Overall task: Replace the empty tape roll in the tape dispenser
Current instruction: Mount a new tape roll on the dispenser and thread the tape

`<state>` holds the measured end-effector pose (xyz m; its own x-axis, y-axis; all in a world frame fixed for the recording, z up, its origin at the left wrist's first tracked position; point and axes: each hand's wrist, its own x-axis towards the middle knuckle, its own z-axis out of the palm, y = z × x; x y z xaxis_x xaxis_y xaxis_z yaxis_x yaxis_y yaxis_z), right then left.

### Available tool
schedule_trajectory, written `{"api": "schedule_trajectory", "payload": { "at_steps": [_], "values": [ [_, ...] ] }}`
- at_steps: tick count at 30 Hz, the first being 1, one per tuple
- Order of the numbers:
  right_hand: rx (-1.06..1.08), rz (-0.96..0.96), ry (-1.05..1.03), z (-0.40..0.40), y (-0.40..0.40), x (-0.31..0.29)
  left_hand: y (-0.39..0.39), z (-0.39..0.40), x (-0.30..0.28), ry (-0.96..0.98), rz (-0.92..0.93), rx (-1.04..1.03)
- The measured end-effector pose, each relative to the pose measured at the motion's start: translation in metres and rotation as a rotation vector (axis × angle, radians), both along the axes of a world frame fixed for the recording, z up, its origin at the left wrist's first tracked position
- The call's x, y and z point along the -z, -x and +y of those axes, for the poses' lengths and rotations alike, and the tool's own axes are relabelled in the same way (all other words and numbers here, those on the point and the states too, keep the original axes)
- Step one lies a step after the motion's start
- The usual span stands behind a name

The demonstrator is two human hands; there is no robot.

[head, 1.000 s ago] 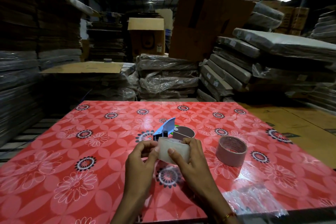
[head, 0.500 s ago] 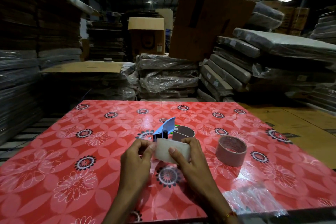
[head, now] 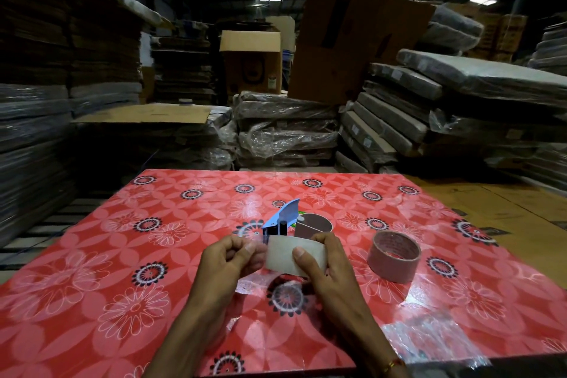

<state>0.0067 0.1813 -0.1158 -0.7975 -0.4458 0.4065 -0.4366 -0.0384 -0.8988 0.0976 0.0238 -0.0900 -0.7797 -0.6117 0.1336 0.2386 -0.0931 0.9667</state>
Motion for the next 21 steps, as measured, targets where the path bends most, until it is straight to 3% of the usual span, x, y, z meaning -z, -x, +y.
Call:
{"api": "schedule_trajectory", "payload": {
  "at_steps": [5,10,13,21],
  "values": [
    [-0.045,0.007,-0.002,-0.001,0.001,0.0,0.0,-0.002,0.0,-0.043,0.012,0.005],
    [-0.138,-0.18,0.1,-0.003,0.005,0.006,-0.001,-0.012,-0.009,-0.242,-0.03,0.166],
    [-0.13,-0.185,0.108,-0.003,0.006,0.007,-0.002,-0.015,-0.012,-0.295,-0.04,0.238],
    [0.007,0.05,-0.005,0.001,-0.003,-0.003,-0.009,-0.001,-0.015,0.066,-0.018,-0.007]
  ]
}}
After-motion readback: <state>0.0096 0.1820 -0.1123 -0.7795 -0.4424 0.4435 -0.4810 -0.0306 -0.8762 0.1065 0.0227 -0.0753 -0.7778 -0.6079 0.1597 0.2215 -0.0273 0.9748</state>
